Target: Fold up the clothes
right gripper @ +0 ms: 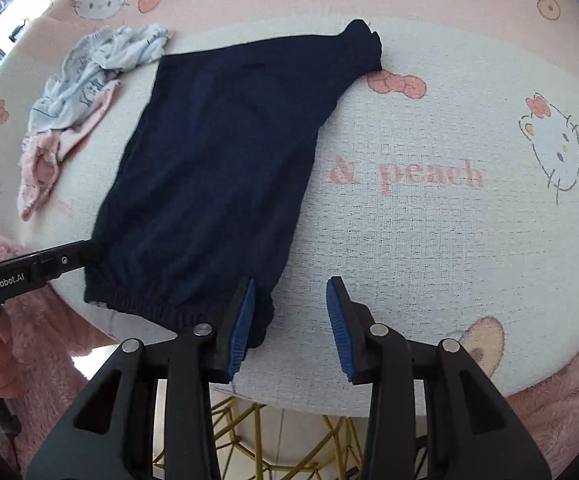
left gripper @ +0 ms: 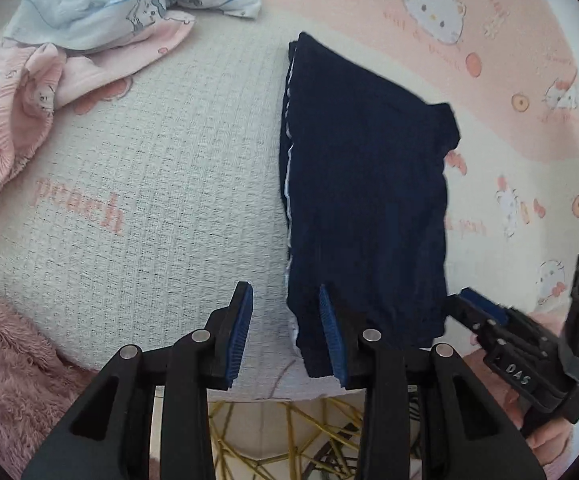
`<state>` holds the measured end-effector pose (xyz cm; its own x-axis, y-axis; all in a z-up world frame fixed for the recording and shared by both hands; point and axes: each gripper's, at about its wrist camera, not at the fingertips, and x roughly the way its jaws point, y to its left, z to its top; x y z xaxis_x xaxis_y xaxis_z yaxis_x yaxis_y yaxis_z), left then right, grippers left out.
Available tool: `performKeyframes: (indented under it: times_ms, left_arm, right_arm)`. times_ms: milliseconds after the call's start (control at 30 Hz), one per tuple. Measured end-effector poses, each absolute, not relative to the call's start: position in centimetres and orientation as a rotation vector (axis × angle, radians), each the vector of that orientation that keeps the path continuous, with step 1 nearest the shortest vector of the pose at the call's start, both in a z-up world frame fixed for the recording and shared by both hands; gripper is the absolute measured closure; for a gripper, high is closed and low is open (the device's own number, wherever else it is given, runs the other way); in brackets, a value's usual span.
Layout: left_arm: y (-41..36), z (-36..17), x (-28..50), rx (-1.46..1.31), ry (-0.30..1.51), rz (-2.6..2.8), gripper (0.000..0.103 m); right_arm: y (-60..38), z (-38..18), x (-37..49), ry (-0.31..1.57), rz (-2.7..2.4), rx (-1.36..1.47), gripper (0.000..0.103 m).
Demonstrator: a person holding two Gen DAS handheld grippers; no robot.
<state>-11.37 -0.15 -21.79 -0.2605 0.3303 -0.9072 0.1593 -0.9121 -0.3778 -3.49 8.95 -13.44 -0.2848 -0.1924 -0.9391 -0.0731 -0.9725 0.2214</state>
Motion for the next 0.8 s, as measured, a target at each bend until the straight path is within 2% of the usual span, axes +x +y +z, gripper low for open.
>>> performKeyframes:
  times_ms: [33,133,200,233,267,367,433,600,767,800]
  left_arm:
    - [0.0,-21.8,-11.1,-1.819,-0.64,2.309,0.067]
    - [1.1,-23.0,-10.7,-1.898,-0.553,2.29,0.067]
    - [1.6,-24.3,-10.4,-1.994,-0.459,2.29,0.064]
    - [1.3,-24.3,-10.2,-1.986,-0.503,2.288,0.064]
    - [0.9,-23.9,-10.0,-1.975,-0.522,2.306,0.064]
    - [0.3,-22.8,-9.4,-1.92,-0.558,2.359,0.064]
    - [0.0,-23.1,-9.4,-1.89,-0.673,2.284,0.064]
    - [1.5,-24.1,-9.3,-1.917,-0.691,2.215,0.064]
    - [1.9,-25.1,-9.7,-1.928,-0.714,2.207,0.064]
    - [2.3,-25.4,-9.9,-1.909,-0.694,2.224,0.073]
  right_arm:
    - [9.1,-13.7,-3.3,-0.369,-2.42,1.836,0.065]
    - [9.2,-15.1,-2.9,-0.385,-2.37,1.9,0.065]
    - [9.0,-14.8,-2.6,-0.284,-2.374,1.911,0.065]
    - [8.9,-14.4,-2.5,-0.246,-2.374,1.936,0.059]
    - [9.1,-13.9,-2.4,-0.25,-2.383,1.94,0.057]
    - [10.1,-12.4,-1.9,-0.318,-2.435,1.871,0.056]
    - [10.6,-11.9,-1.6,-0.367,-2.444,1.83,0.056]
    - [10.5,-14.1,-1.2,-0.513,-2.313,1.851,0.056]
    - [9.5,-15.0,-1.3,-0.426,-2.345,1.796,0.054]
    - [9.2,-14.9,-1.1,-0.4,-2.36,1.787,0.054]
